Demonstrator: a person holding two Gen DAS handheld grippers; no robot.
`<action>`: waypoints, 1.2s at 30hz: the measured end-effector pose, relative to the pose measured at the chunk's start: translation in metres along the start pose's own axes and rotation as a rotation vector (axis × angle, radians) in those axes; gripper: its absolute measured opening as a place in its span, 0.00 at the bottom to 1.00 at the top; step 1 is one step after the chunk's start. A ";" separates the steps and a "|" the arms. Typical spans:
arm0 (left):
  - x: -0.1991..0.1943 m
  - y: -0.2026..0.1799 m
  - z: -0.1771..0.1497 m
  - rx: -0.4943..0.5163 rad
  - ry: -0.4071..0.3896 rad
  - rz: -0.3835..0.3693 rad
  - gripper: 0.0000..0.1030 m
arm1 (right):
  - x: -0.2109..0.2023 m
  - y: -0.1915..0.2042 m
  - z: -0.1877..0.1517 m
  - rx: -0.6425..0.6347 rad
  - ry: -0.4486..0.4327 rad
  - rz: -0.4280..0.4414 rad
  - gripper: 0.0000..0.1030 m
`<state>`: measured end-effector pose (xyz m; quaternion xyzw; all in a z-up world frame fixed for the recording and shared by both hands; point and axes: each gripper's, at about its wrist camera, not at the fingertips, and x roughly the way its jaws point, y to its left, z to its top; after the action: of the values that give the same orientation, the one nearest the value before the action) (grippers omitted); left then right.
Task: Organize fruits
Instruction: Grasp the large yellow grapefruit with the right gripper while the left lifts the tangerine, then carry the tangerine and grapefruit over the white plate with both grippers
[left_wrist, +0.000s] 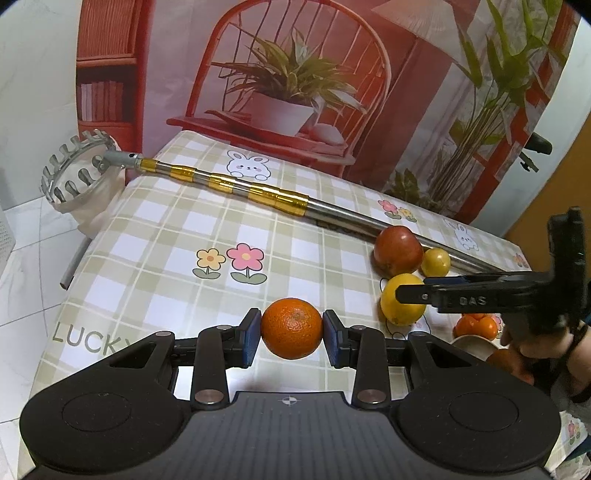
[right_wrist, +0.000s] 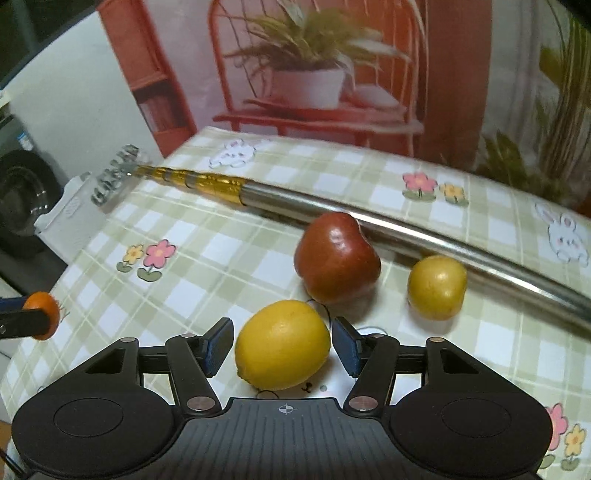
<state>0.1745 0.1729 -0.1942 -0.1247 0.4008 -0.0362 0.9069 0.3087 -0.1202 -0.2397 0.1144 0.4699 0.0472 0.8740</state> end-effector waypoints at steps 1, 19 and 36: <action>0.001 0.000 0.000 -0.001 0.000 0.000 0.37 | 0.003 -0.001 0.000 0.011 0.015 0.001 0.54; 0.010 -0.024 0.002 0.060 0.016 -0.062 0.37 | -0.036 -0.026 -0.020 0.094 -0.052 0.071 0.54; 0.067 -0.147 -0.015 0.356 0.131 -0.252 0.37 | -0.147 -0.100 -0.105 0.231 -0.283 -0.013 0.54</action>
<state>0.2135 0.0166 -0.2141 -0.0093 0.4272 -0.2275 0.8750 0.1371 -0.2284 -0.2009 0.2163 0.3450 -0.0294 0.9128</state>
